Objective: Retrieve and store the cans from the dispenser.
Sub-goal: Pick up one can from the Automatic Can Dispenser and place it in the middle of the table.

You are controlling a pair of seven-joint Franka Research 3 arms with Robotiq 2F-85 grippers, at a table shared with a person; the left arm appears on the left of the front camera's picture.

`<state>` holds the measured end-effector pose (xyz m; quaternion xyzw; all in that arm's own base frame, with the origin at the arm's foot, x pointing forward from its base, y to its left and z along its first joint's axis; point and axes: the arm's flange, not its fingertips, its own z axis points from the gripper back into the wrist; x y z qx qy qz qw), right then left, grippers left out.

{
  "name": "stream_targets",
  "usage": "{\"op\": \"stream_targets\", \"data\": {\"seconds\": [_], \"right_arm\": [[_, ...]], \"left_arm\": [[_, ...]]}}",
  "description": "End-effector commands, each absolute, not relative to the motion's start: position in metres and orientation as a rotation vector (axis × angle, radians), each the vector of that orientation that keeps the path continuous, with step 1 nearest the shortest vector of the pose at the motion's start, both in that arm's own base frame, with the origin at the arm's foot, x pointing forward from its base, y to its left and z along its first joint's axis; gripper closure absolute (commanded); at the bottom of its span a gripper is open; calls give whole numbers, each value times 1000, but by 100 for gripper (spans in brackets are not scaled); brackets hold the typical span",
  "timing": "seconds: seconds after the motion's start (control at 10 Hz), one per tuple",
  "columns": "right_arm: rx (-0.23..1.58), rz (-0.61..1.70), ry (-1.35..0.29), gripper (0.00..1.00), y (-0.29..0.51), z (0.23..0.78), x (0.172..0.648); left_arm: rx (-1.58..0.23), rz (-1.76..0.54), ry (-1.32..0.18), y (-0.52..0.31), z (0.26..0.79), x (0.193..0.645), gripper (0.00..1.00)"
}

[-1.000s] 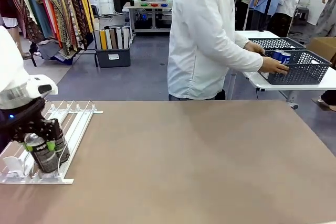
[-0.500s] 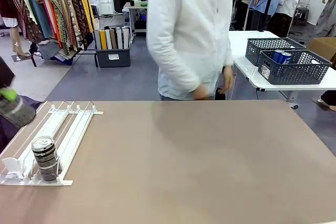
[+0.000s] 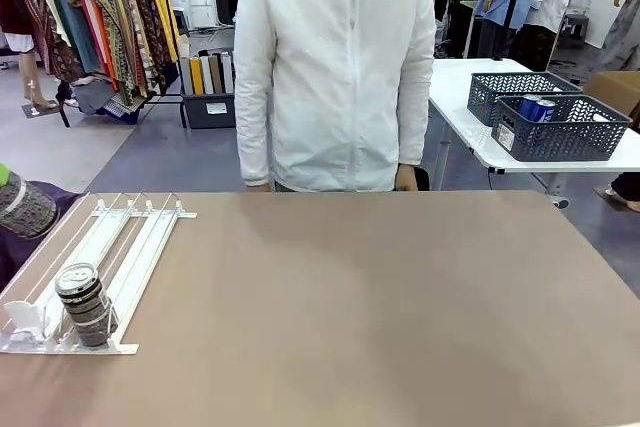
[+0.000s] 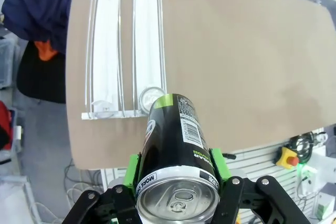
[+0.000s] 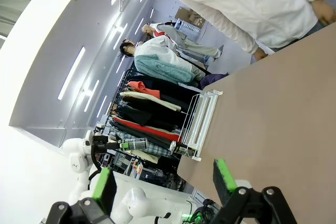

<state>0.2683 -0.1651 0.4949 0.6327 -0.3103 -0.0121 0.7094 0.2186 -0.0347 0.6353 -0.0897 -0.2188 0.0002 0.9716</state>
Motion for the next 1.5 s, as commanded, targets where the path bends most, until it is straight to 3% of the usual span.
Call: {"op": "stream_targets", "data": {"seconds": [0.0,0.3,0.5,0.7,0.9,1.2,1.4], "right_arm": [[1422,-29,-715,0,-164,500,271],[1422,-29,-715,0,-164,500,271],[1422,-29,-715,0,-164,500,271],[1422,-29,-715,0,-164,500,271],[1422,-29,-715,0,-164,500,271],[1422,-29,-715,0,-164,500,271],[1422,-29,-715,0,-164,500,271]], "left_arm": [[-166,-15,-452,-37,644,220,100],[-167,-9,-436,-41,634,221,100],[-258,-12,-353,-71,632,295,100],[-282,-168,-253,-163,599,361,100],[-192,-284,-144,-269,549,402,100],[-61,-377,-118,-395,485,429,100],[-12,-416,-111,-428,454,422,100]]}}
